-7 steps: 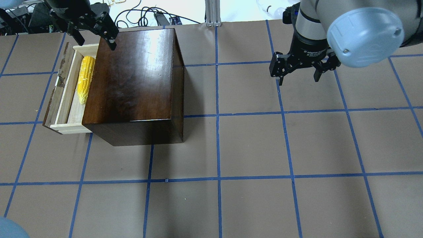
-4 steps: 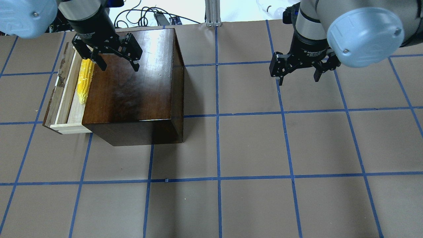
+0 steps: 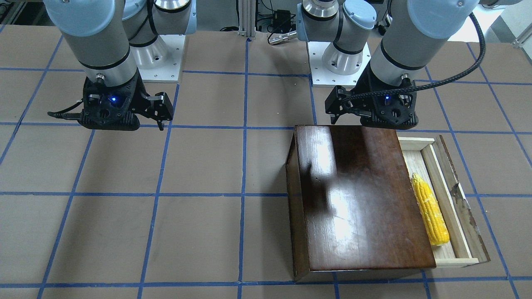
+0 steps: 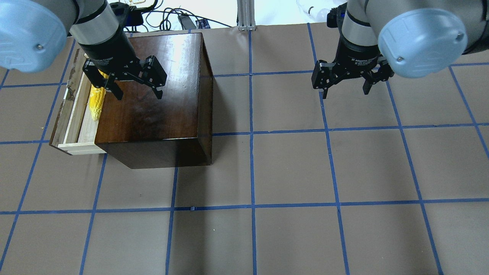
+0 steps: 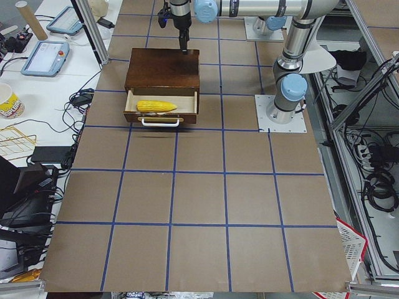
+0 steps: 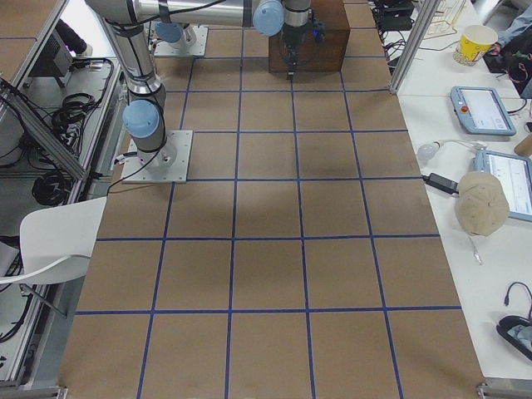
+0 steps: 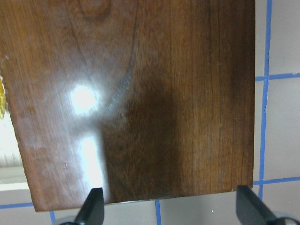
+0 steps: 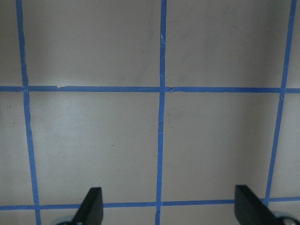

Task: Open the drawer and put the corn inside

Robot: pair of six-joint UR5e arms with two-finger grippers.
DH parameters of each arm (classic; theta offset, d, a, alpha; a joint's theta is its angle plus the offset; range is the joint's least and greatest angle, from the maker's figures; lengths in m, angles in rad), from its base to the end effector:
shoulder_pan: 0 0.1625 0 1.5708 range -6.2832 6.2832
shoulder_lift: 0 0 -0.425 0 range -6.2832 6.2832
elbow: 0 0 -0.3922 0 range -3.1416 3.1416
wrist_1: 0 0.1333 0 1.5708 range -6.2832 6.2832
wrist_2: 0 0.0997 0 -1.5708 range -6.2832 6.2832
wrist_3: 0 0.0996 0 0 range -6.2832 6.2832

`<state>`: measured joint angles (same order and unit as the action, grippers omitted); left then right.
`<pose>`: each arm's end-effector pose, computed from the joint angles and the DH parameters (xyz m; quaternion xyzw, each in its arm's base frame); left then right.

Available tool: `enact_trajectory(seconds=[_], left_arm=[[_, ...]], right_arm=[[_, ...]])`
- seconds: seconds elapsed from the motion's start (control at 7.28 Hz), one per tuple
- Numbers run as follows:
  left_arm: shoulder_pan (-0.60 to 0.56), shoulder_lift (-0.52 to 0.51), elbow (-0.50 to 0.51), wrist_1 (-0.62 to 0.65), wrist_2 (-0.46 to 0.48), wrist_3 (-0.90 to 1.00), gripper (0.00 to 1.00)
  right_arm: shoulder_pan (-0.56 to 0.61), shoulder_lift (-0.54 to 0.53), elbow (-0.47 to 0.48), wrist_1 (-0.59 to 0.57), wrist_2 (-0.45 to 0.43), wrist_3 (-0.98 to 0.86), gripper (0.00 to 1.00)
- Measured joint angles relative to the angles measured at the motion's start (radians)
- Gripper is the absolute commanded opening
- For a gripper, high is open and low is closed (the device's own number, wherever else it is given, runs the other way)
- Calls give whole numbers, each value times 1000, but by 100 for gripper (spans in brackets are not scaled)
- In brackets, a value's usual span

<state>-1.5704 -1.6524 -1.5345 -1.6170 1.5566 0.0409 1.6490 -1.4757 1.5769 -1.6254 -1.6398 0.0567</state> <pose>-0.1345 -0.5167 0.4600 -0.0199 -0.9987 -0.0456 0.0080 0.1671 -0.5140 0.4421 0.0115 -0.9991 -0.0209 0.0360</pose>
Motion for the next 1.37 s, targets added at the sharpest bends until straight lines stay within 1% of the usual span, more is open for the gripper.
enact_trajectory(seconds=[0.41, 0.96, 1.37], left_arm=[[0, 29, -38, 40, 18, 1, 100], [2, 43, -43, 42, 11, 55, 100], [3, 40, -46, 43, 11, 59, 100]], right_arm=[[0, 0, 0, -1, 0, 0, 100], [0, 0, 0, 0, 0, 0, 100], [0, 0, 0, 1, 0, 0, 100]])
